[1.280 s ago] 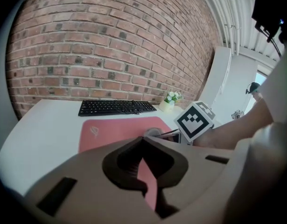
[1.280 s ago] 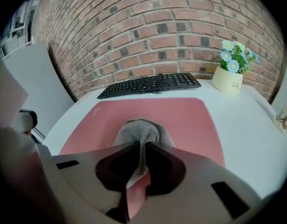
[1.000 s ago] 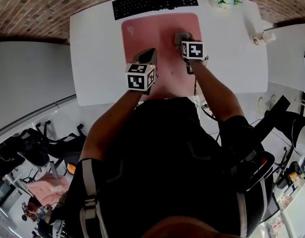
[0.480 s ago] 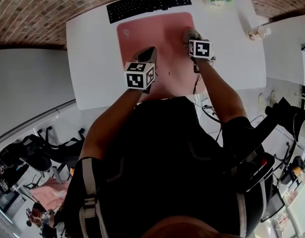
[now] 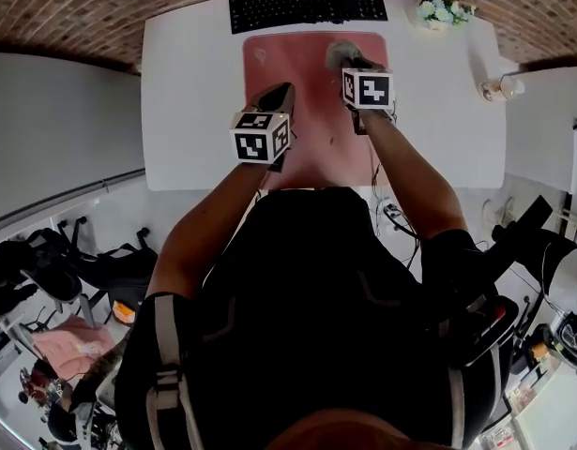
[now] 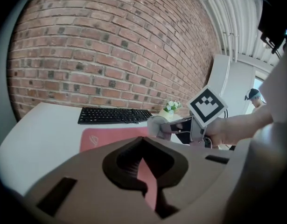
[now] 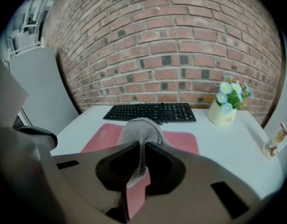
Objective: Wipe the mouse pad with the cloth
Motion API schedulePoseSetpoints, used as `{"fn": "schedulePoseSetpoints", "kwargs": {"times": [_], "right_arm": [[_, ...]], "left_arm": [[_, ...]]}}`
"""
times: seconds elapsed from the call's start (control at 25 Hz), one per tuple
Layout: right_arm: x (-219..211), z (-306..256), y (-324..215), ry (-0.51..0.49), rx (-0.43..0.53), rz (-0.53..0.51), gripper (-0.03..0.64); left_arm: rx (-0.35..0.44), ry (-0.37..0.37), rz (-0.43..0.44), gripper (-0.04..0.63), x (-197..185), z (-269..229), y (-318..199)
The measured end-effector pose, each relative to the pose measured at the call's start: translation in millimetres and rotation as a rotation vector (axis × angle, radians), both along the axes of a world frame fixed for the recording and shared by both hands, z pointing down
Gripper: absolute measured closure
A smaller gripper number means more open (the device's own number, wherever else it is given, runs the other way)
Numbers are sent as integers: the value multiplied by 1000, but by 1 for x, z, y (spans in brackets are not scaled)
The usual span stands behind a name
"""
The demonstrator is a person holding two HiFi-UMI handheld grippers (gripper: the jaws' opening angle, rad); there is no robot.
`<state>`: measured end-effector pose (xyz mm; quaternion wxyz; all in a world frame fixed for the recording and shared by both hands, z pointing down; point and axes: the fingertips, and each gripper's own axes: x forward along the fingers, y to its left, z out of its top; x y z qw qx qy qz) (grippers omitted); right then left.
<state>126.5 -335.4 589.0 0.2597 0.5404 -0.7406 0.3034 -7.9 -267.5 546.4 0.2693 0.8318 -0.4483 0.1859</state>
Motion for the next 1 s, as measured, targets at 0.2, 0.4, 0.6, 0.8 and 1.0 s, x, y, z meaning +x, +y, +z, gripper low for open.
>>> {"fn": "schedulePoseSetpoints", "kwargs": {"times": [0.2, 0.4, 0.6, 0.8, 1.0], "right_arm": [[-74, -20, -16, -60, 25, -131, 575], [-152, -22, -23, -131, 36, -265, 575], [-205, 5, -35, -139, -7, -323, 575], [-225, 42, -47, -102, -83, -337, 575], [-225, 67, -53, -97, -126, -330, 575]], "left_arm": [[14, -19, -98, 595, -40, -6, -3], [7, -67, -210, 595, -93, -3, -2], [-12, -102, -324, 595, -135, -3, -6], [-27, -94, -365, 595, -143, -4, -10], [-51, -91, -380, 595, -143, 3, -5]]}}
